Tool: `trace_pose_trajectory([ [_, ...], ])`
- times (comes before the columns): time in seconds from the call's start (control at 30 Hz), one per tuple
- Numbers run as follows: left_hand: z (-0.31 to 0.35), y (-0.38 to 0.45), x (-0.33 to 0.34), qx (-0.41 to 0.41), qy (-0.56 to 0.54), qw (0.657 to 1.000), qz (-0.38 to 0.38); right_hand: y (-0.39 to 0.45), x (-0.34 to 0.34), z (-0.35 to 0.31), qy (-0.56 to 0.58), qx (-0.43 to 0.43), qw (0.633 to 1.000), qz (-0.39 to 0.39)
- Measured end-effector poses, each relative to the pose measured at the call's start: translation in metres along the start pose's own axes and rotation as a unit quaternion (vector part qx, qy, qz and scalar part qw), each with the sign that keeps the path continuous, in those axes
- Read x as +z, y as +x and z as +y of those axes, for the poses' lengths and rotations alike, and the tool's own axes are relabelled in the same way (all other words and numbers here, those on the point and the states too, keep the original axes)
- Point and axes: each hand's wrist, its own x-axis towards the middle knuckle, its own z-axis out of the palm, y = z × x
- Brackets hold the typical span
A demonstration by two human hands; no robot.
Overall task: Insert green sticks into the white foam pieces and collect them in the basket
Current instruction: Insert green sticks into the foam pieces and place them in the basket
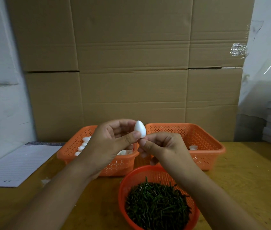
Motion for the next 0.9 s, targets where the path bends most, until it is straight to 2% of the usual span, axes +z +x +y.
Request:
trace_pose_trajectory([
  [0.3, -0.004, 0.002, 0.002, -0.012, -0.056, 0.998, -0.004, -0.001, 0.001, -0.004, 0.046, 0.02, 0.999, 0.001],
  [0.53, -0.004, 0.001, 0.008, 0.001, -0.058, 0.998, 0.014, 0.0, 0.002, -0.005, 0.045, 0.025, 0.998, 0.045],
  [0.67, -0.003, -0.001, 0.011, 0.0, -0.047, 0.999, 0.007, 0.0, 0.002, -0.005, 0.039, 0.028, 0.998, 0.049],
  [0.9, -0.002, -0.002, 0.015, 0.01, -0.039, 0.998, 0.043, 0.0, 0.002, -0.005, 0.038, 0.03, 0.998, 0.051],
])
